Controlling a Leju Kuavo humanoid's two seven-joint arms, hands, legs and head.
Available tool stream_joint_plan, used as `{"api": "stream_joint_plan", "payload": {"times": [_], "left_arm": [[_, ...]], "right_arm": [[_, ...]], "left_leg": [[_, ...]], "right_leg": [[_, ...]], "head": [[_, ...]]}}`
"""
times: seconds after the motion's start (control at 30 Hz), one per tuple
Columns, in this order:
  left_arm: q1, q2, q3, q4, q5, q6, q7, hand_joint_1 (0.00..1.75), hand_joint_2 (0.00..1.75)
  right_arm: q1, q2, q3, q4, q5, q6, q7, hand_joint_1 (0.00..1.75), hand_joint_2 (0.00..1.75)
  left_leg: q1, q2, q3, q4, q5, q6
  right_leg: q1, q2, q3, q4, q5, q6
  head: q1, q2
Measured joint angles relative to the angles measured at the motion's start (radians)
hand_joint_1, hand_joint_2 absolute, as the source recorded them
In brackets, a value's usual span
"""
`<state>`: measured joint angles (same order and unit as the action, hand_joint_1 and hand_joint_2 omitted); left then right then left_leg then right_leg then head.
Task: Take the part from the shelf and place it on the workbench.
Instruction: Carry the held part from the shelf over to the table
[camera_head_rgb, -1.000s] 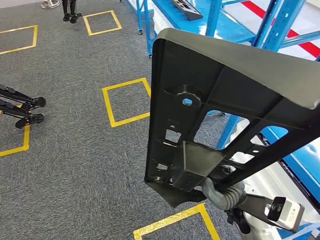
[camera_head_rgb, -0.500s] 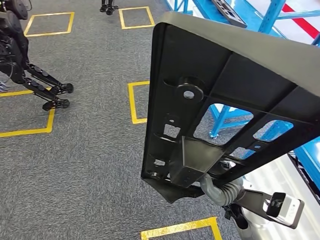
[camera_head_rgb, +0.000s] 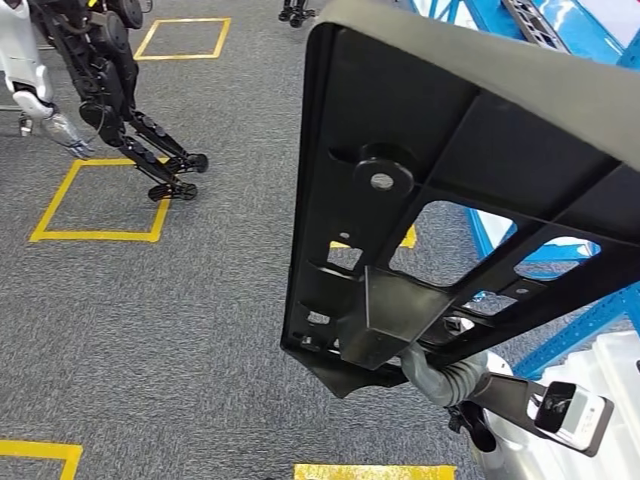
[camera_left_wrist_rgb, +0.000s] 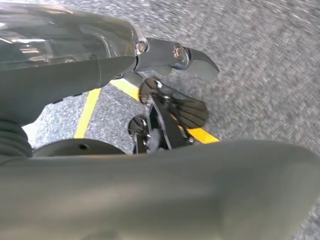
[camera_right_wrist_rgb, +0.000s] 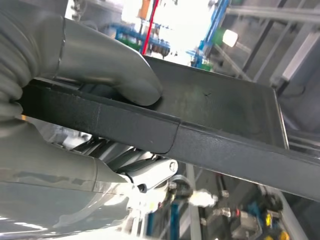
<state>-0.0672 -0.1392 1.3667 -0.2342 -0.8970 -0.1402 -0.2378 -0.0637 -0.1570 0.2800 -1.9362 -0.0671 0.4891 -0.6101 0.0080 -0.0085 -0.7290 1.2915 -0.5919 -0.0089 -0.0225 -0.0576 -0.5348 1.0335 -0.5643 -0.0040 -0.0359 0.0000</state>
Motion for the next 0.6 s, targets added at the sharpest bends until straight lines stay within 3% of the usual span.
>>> {"api": "stream_joint_plan", "payload": {"times": [0.07,0.1,0.17,0.23,0.27,0.33,0.37,0.43,0.47,0.5,0.53,0.6], "left_arm": [[0.003,0.000,0.001,0.000,0.000,0.004,0.002,0.00,1.75],[0.003,0.001,0.002,0.000,0.000,0.006,0.002,0.00,1.75],[0.001,0.002,0.003,0.000,0.000,0.008,0.002,0.00,1.75],[0.004,0.005,0.004,0.000,0.000,0.010,0.002,0.00,1.75],[0.006,0.007,0.004,0.000,0.000,0.012,0.002,0.00,1.75],[0.008,0.011,0.005,0.000,-0.001,0.014,0.002,0.00,1.75],[0.006,0.012,0.005,-0.001,-0.001,0.014,0.003,0.00,1.75],[0.002,0.013,0.005,-0.001,-0.003,0.014,0.006,0.00,1.75],[0.002,0.013,0.005,-0.001,-0.004,0.014,0.009,0.00,1.75],[0.002,0.013,0.005,-0.001,-0.006,0.014,0.011,0.00,1.75],[0.003,0.013,0.005,-0.001,-0.009,0.014,0.014,0.00,1.75],[0.002,0.013,0.005,-0.001,-0.019,0.015,0.017,0.00,1.75]], "right_arm": [[0.000,0.000,-0.001,-0.004,0.001,-0.001,-0.006,1.75,1.75],[0.000,0.000,-0.002,-0.006,0.000,-0.001,-0.008,1.75,1.75],[-0.001,-0.001,-0.004,-0.009,-0.001,-0.001,-0.011,1.75,1.75],[-0.002,-0.001,-0.004,-0.009,-0.002,0.000,-0.011,1.75,1.75],[-0.003,-0.001,-0.004,-0.009,-0.002,0.000,-0.012,1.75,1.75],[-0.004,-0.001,-0.005,-0.010,-0.004,0.002,-0.013,1.75,1.75],[-0.003,-0.001,-0.007,-0.009,-0.004,0.003,-0.013,1.75,1.75],[0.004,-0.001,-0.009,-0.007,-0.005,0.006,-0.014,1.75,1.75],[0.007,-0.001,-0.009,-0.006,-0.004,0.007,-0.014,1.75,1.75],[0.009,-0.001,-0.009,-0.005,-0.004,0.009,-0.014,1.75,1.75],[0.010,-0.001,-0.009,-0.005,-0.004,0.010,-0.014,1.75,1.75],[0.010,-0.001,-0.009,-0.003,-0.004,0.011,-0.015,1.75,1.75]], "left_leg": [[-0.003,0.031,0.061,-0.125,0.069,0.004],[-0.008,0.051,0.089,-0.184,0.090,0.009],[-0.019,0.075,0.109,-0.230,0.092,0.020],[-0.022,0.060,0.109,-0.236,0.091,0.031],[-0.021,0.050,0.112,-0.241,0.091,0.036],[-0.015,0.032,0.121,-0.249,0.092,0.048],[-0.015,0.022,0.123,-0.250,0.091,0.052],[-0.016,-0.004,0.125,-0.250,0.089,0.057],[-0.017,-0.018,0.127,-0.250,0.088,0.058],[-0.017,-0.033,0.131,-0.250,0.086,0.057],[-0.016,-0.047,0.136,-0.249,0.084,0.056],[-0.015,-0.075,0.143,-0.246,0.077,0.050]], "right_leg": [[0.001,-0.023,0.014,0.000,-0.011,0.005],[0.003,-0.034,0.020,0.000,-0.017,0.010],[0.006,-0.052,0.026,-0.002,-0.024,0.020],[0.005,-0.066,0.033,-0.007,-0.029,0.031],[0.002,-0.052,0.037,-0.003,-0.036,0.035],[-0.001,0.006,0.014,0.055,-0.075,0.039],[-0.001,0.034,-0.018,0.116,-0.104,0.038],[0.000,0.052,-0.096,0.249,-0.147,0.037],[0.001,0.053,-0.121,0.279,-0.142,0.037],[0.002,0.055,-0.126,0.267,-0.114,0.036],[0.002,0.060,-0.113,0.221,-0.072,0.036],[-0.002,0.100,-0.066,0.091,0.005,0.035]], "head": [[0.000,0.000],[0.000,0.000],[0.001,0.000],[0.001,0.000],[0.001,0.000],[0.002,0.000],[0.002,0.000],[0.003,0.000],[0.003,0.000],[0.003,0.000],[0.003,0.000],[0.002,0.000]]}}
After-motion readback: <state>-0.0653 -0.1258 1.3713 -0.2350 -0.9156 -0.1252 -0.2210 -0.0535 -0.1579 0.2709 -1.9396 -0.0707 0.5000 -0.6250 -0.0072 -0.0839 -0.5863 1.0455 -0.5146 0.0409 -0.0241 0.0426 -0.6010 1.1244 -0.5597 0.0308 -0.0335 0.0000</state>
